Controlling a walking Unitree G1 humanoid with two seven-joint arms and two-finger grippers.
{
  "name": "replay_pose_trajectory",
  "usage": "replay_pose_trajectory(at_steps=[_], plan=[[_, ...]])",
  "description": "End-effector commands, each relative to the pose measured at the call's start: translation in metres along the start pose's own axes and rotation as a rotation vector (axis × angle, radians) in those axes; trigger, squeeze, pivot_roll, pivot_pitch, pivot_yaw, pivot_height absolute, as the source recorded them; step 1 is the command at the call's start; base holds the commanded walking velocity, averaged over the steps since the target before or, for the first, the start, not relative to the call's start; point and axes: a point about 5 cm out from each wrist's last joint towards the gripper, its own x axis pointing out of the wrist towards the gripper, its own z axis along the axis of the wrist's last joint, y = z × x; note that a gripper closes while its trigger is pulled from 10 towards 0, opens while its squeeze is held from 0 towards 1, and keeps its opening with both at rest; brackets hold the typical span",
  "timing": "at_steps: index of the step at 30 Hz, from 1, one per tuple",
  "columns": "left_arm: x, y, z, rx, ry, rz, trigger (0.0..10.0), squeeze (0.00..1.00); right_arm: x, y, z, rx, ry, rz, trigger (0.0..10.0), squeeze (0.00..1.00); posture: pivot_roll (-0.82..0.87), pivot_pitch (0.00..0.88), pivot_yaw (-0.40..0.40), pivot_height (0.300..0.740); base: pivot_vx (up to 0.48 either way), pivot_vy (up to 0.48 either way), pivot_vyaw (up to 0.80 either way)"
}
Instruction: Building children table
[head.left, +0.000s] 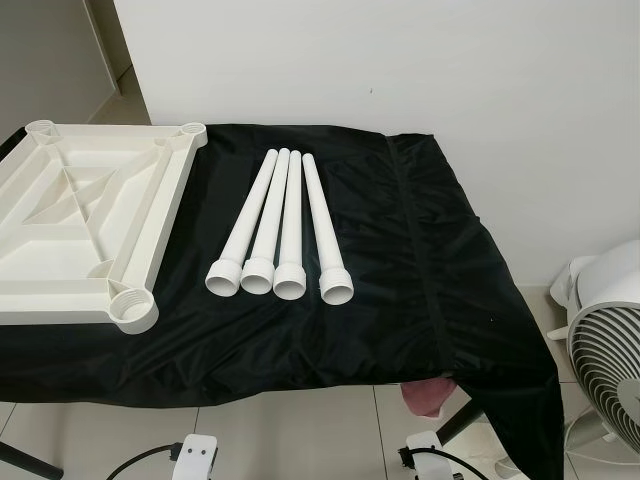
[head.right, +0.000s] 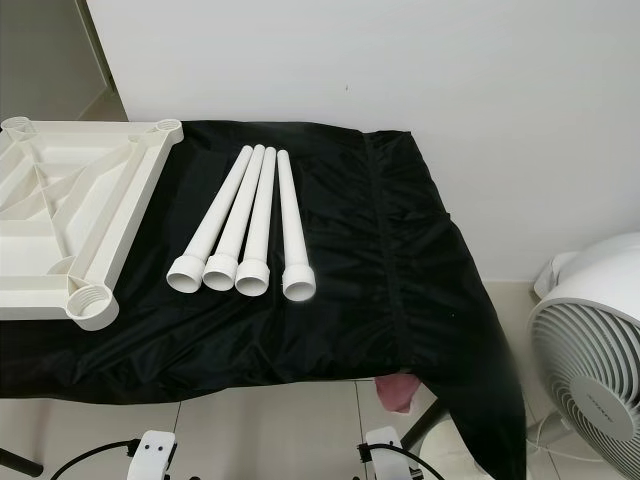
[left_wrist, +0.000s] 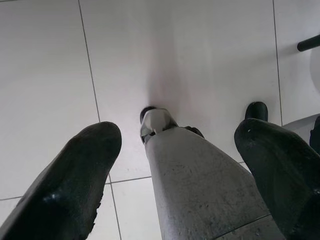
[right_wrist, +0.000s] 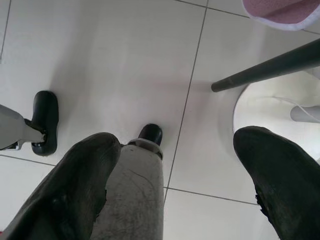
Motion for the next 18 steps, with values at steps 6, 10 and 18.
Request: replay_pose_trajectory(at_steps=[6,10,18], plan=[[-0.0011,0.0027,-0.0075,0.010,0.035,0.083,10.0,0.00,-0.0027,0.0003,-0.0121,-0.006,0.047,-0.007,10.0,0.00,-0.03,0.000,-0.005,0.740,0.000,0.289,0.00],[-0.0009,0.0021,-0.0072,0.011,0.036,0.081,10.0,0.00,-0.0030,-0.0006,-0.0129,-0.006,0.050,-0.011,10.0,0.00,-0.03,0.000,-0.005,0.740,0.000,0.330,0.00],[0.0001,-0.0010,-0.0058,0.017,0.035,0.073,10.0,0.00,-0.0040,-0.0031,-0.0160,0.001,0.060,-0.020,10.0,0.00,-0.04,0.000,-0.005,0.740,0.000,0.330,0.00]])
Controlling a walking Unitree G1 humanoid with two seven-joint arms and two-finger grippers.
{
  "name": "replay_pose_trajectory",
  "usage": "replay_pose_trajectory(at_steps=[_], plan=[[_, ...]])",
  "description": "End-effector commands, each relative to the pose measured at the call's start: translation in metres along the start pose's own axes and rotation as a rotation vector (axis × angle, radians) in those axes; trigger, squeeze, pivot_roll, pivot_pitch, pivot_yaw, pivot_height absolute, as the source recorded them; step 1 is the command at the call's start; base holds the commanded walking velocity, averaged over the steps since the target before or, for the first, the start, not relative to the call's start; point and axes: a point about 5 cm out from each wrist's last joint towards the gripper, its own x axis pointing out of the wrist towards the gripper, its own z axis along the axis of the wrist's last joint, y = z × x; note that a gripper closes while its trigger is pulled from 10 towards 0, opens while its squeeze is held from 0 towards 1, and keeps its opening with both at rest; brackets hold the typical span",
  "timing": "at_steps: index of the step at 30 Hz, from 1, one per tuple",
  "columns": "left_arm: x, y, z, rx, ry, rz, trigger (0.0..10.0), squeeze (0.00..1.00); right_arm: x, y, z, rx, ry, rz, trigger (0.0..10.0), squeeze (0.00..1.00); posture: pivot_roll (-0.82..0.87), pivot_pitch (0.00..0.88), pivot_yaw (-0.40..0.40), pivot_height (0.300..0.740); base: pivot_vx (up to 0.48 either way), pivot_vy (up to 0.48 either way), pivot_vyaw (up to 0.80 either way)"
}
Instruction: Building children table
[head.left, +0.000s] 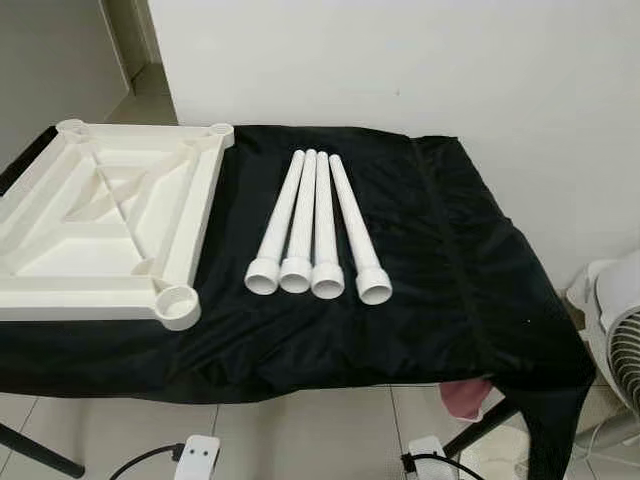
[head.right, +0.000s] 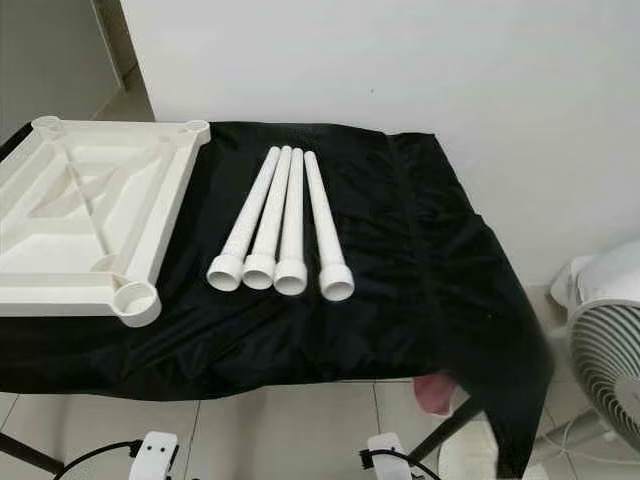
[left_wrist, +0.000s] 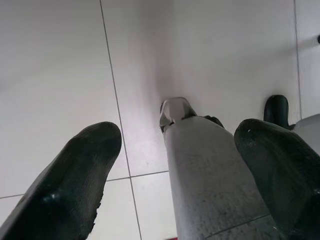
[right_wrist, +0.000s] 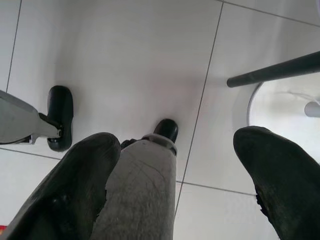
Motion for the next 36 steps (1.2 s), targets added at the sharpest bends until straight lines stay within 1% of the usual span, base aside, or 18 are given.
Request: replay_pose_trajectory(at_steps=[1,15,29,33,36], plan=[[-0.0007,0.0027,-0.0049,0.000,0.022,0.084,10.0,0.00,-0.0011,0.0001,-0.0058,-0.001,0.027,-0.003,10.0,0.00,-0.03,0.000,-0.005,0.740,0.000,0.330,0.00],[-0.0004,0.0017,-0.0049,0.001,0.024,0.084,10.0,0.00,-0.0021,-0.0003,-0.0103,0.030,0.042,-0.018,10.0,0.00,-0.03,0.000,0.003,0.740,0.000,0.329,0.00],[-0.0001,0.0020,-0.0036,0.007,0.023,0.083,10.0,0.00,-0.0019,-0.0021,-0.0092,0.036,0.037,-0.027,10.0,0.00,-0.03,0.000,0.003,0.740,0.000,0.331,0.00],[-0.0002,0.0025,-0.0036,0.006,0.023,0.086,10.0,0.00,-0.0018,-0.0020,-0.0086,0.037,0.035,-0.027,10.0,0.00,-0.03,0.000,0.003,0.740,0.000,0.296,0.00],[-0.0002,0.0030,-0.0034,0.009,0.022,0.090,10.0,0.00,-0.0016,-0.0018,-0.0080,0.038,0.034,-0.027,10.0,0.00,-0.03,0.000,0.005,0.740,0.000,0.000,0.00]])
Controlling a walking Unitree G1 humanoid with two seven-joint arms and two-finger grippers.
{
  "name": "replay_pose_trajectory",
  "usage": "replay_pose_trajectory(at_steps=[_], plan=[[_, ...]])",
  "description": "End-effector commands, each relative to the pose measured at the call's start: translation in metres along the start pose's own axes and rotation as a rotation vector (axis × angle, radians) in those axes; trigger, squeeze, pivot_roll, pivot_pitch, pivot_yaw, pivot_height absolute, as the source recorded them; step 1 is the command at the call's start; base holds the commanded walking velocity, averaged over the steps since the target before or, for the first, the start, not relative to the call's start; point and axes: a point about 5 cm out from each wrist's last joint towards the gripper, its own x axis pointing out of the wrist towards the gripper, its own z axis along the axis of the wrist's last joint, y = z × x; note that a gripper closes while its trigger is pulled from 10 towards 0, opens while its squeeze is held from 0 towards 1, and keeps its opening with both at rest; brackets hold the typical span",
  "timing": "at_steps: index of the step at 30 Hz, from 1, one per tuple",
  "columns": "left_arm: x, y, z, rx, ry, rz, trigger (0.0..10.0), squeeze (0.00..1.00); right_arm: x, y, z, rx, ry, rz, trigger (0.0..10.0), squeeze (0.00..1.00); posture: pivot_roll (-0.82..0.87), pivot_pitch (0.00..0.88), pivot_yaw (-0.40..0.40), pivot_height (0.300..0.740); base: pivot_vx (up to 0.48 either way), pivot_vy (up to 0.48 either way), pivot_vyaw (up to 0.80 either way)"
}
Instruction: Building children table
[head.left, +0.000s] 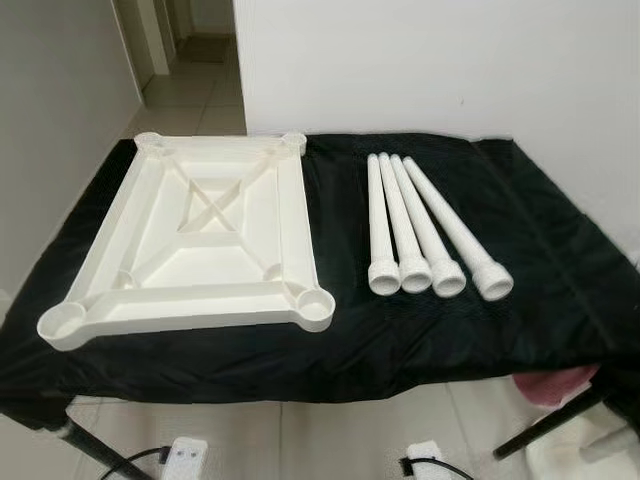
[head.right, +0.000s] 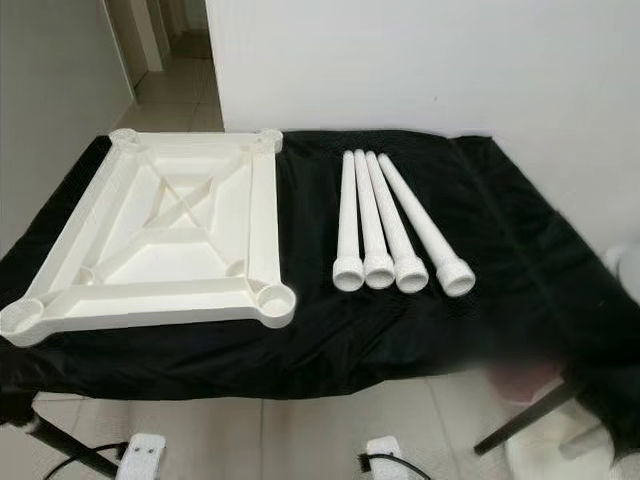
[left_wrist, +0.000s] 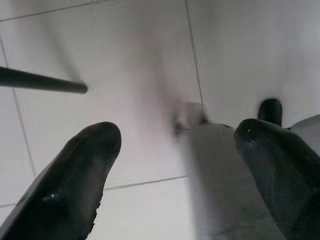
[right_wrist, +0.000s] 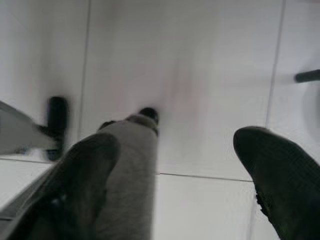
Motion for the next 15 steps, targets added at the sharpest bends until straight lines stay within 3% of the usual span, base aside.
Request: replay_pose_trajectory(at_steps=[1,15], plan=[[-0.0019,0.0075,-0.0054,0.011,0.022,0.022,10.0,0.00,0.0000,0.0038,-0.0017,0.006,0.010,0.008,10.0,0.00,-0.03,0.000,0.005,0.740,0.000,0.000,0.00],[-0.0014,0.0046,-0.0041,0.071,0.016,0.006,10.0,0.00,-0.0005,0.0041,-0.0033,-0.002,0.012,0.013,10.0,0.00,-0.04,0.000,0.000,0.740,0.000,0.000,0.00]])
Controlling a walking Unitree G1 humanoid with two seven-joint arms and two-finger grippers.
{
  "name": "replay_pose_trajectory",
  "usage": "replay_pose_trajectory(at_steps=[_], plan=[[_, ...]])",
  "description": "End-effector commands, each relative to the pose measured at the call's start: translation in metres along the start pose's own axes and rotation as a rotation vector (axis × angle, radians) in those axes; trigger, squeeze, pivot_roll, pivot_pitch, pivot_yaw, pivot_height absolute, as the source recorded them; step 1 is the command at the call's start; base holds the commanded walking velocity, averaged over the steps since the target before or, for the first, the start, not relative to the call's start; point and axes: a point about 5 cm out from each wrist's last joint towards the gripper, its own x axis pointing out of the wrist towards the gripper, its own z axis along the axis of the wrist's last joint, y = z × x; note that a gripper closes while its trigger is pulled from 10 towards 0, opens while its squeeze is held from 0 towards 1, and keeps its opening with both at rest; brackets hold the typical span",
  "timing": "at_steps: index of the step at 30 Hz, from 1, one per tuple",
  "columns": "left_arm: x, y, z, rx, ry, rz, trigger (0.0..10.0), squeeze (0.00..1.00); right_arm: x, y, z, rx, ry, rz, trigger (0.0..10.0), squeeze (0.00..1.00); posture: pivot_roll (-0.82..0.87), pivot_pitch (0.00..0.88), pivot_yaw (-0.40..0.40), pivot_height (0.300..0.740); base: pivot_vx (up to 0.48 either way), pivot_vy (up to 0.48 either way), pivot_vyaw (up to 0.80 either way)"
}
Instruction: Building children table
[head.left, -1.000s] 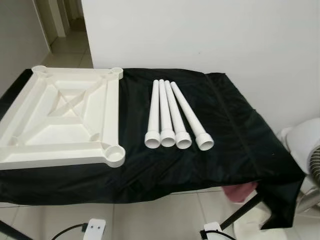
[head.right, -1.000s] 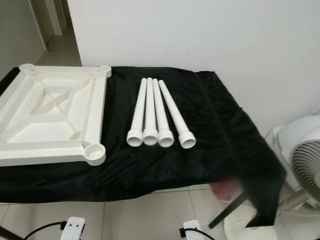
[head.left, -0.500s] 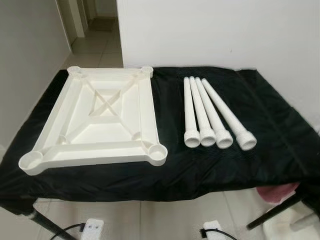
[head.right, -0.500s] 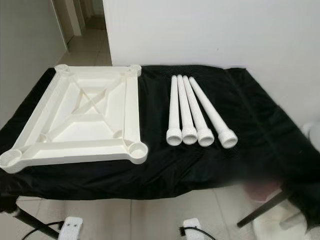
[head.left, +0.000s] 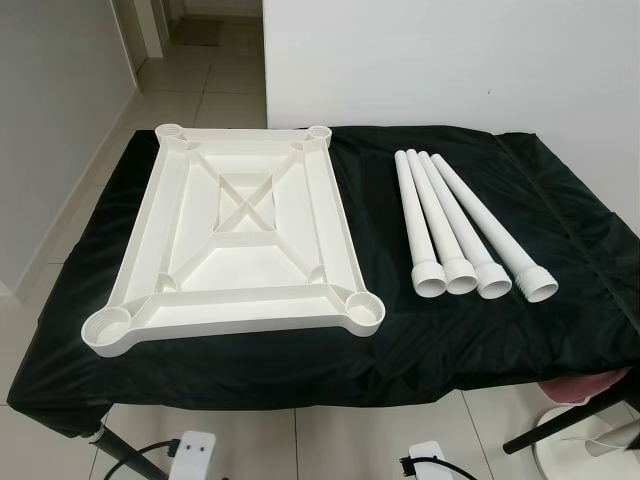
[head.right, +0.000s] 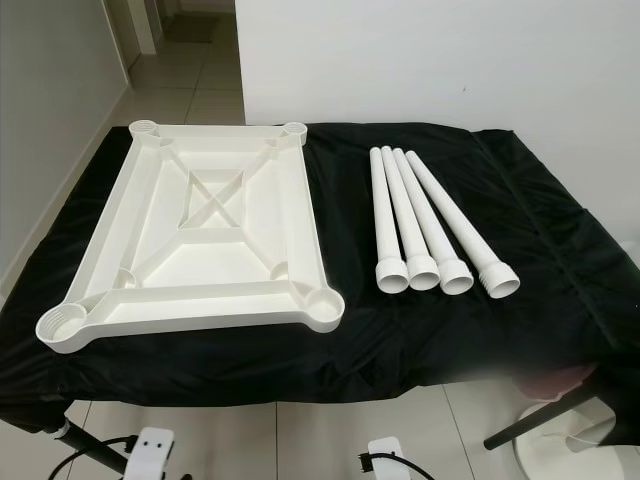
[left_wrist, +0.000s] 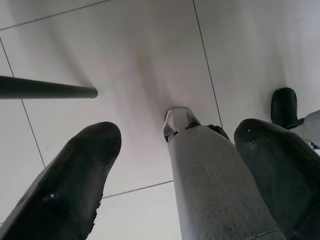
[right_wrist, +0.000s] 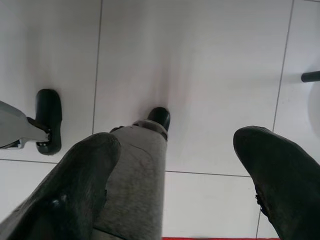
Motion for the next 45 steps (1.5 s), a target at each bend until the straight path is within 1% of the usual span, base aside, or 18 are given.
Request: replay_pose_trajectory(at_steps=[1,9,10,11,12,13,17,19,20,21,24,28,31,34,35,38,41,45], plan=[[-0.001,-0.001,-0.006,0.015,0.022,0.001,10.0,0.00,-0.002,-0.002,-0.006,-0.004,0.020,-0.003,10.0,0.00,-0.04,0.000,0.000,0.740,0.000,0.000,0.00],[-0.001,-0.001,-0.004,0.020,0.001,-0.023,10.0,0.00,-0.002,-0.005,-0.007,0.009,0.014,-0.003,10.0,0.00,-0.04,0.000,-0.011,0.740,0.000,0.000,0.00],[-0.002,0.003,-0.002,0.025,-0.012,-0.029,10.0,0.00,-0.003,-0.009,-0.007,0.025,0.002,-0.006,10.0,1.00,-0.03,0.000,-0.015,0.740,0.000,0.000,0.00],[-0.002,0.007,-0.001,0.023,-0.024,-0.032,10.0,0.38,-0.003,-0.012,-0.006,0.056,-0.010,0.004,10.0,1.00,-0.03,0.000,-0.016,0.740,0.000,0.000,0.00],[-0.002,0.007,-0.001,0.023,-0.024,-0.032,10.0,0.38,-0.003,-0.012,-0.006,0.056,-0.010,0.004,10.0,1.00,-0.03,0.000,-0.016,0.740,0.000,0.000,0.00],[-0.003,0.012,-0.001,0.014,-0.035,-0.038,10.0,1.00,-0.003,-0.015,-0.005,0.058,-0.024,0.000,10.0,1.00,-0.03,0.000,-0.018,0.740,0.000,0.000,0.00],[-0.005,0.016,0.001,0.098,-0.059,-0.047,10.0,1.00,-0.004,-0.021,0.003,0.012,-0.081,-0.004,10.0,1.00,-0.03,0.000,-0.016,0.740,0.000,0.000,0.00],[-0.005,0.016,0.001,0.098,-0.059,-0.047,10.0,1.00,-0.004,-0.021,0.003,0.012,-0.081,-0.004,10.0,1.00,-0.03,0.000,-0.016,0.740,0.000,0.000,0.00],[-0.005,0.015,0.003,0.113,-0.075,-0.062,10.0,0.00,-0.003,-0.020,0.008,0.030,-0.105,0.020,10.0,0.88,-0.03,0.003,-0.013,0.740,0.000,0.000,0.00],[-0.005,0.015,0.005,0.113,-0.092,-0.083,10.0,0.00,-0.003,-0.020,0.012,0.040,-0.134,0.044,10.0,0.00,-0.03,0.011,-0.014,0.740,0.000,0.000,0.00],[-0.007,0.016,0.012,0.167,-0.143,-0.150,10.0,0.00,-0.004,-0.023,0.025,0.019,-0.217,0.077,10.0,0.00,-0.03,0.025,-0.012,0.740,0.000,0.000,0.00],[-0.010,0.019,0.017,0.182,-0.192,-0.210,10.0,0.00,-0.005,-0.024,0.033,-0.018,-0.279,0.114,10.0,0.00,-0.03,0.033,-0.008,0.740,0.000,0.000,0.00],[-0.015,0.023,0.021,0.222,-0.248,-0.294,10.0,0.00,-0.010,-0.024,0.044,-0.106,-0.372,0.225,10.0,0.00,-0.03,0.048,-0.005,0.740,0.000,0.000,0.00],[-0.017,0.023,0.022,0.232,-0.259,-0.341,10.0,0.00,-0.012,-0.025,0.048,-0.136,-0.404,0.259,10.0,0.00,-0.03,0.051,-0.002,0.740,0.000,0.000,0.00],[-0.023,0.021,0.020,0.278,-0.267,-0.459,10.0,0.00,-0.018,-0.029,0.055,-0.221,-0.458,0.329,10.0,0.00,-0.03,0.059,0.002,0.740,0.000,0.000,0.00],[-0.027,0.022,0.017,0.319,-0.247,-0.556,10.0,0.00,-0.022,-0.031,0.055,-0.281,-0.466,0.406,10.0,0.00,-0.03,0.061,0.004,0.740,0.000,0.000,0.00],[-0.034,0.025,0.014,0.410,-0.213,-0.654,10.0,0.00,-0.028,-0.032,0.051,-0.383,-0.452,0.531,10.0,0.00,-0.03,0.063,0.002,0.740,0.000,0.000,0.00],[-0.038,0.028,0.014,0.455,-0.208,-0.696,10.0,0.00,-0.032,-0.033,0.049,-0.446,-0.445,0.593,10.0,0.00,-0.04,0.065,0.002,0.740,0.000,0.000,0.00]])
